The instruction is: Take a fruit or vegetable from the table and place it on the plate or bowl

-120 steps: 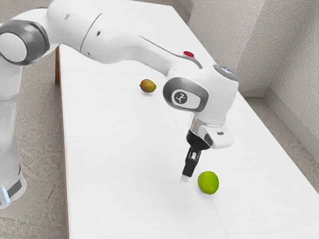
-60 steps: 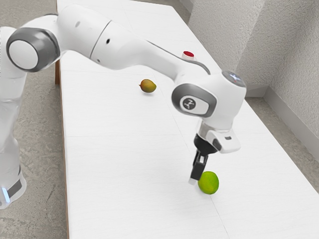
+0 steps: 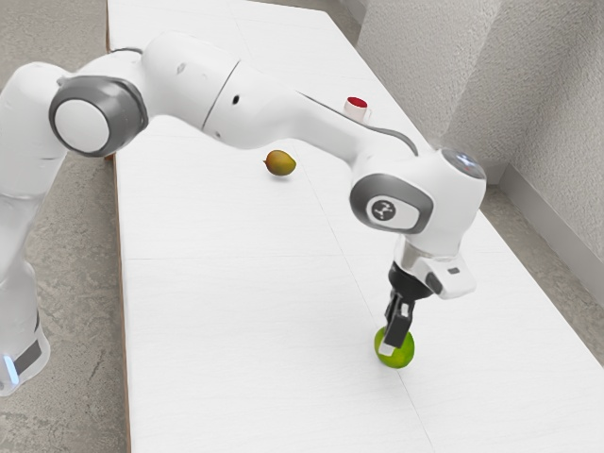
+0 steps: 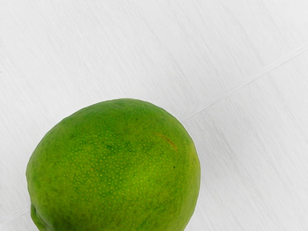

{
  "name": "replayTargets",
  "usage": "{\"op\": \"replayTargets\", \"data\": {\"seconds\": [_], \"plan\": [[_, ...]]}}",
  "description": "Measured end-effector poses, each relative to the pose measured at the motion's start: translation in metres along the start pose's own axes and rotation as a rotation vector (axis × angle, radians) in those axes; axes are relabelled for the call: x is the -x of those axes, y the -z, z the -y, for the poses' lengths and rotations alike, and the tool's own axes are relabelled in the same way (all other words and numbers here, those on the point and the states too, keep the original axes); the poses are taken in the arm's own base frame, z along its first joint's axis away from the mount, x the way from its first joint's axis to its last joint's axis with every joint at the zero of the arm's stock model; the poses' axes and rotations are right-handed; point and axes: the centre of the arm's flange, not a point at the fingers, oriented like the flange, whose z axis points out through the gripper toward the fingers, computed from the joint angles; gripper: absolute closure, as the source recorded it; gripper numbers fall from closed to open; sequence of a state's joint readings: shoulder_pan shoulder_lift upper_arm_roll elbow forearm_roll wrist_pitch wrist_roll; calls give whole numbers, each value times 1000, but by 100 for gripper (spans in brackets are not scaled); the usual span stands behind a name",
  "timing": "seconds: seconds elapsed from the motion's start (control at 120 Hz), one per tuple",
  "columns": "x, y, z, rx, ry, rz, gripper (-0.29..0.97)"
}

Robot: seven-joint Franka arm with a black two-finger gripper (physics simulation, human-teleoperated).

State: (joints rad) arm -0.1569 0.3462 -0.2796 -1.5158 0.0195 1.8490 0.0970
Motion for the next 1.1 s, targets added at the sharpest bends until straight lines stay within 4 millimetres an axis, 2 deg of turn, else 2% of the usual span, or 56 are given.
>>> {"op": "replayTargets", "data": {"seconds": [0.683,0.883,1.1], "plan": [[-24,-37,17,-8,21,33,0],[-28,-41,19,-6,22,32,1],[-30,-48,21,-5,24,38,22]]}}
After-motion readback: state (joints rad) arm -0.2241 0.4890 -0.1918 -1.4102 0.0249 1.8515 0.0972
